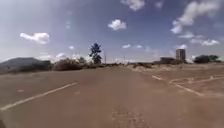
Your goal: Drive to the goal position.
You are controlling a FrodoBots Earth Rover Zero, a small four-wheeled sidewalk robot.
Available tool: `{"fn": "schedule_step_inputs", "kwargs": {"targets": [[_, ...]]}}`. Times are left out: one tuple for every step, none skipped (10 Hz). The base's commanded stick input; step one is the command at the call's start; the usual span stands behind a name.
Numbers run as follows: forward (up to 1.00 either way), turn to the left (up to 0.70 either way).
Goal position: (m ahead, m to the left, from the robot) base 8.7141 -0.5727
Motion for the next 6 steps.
{"fn": "schedule_step_inputs", "kwargs": {"targets": [[1.0, 0.01], [1.0, -0.17], [1.0, -0.39], [1.0, -0.39], [1.0, -0.32], [1.0, 0.01]]}}
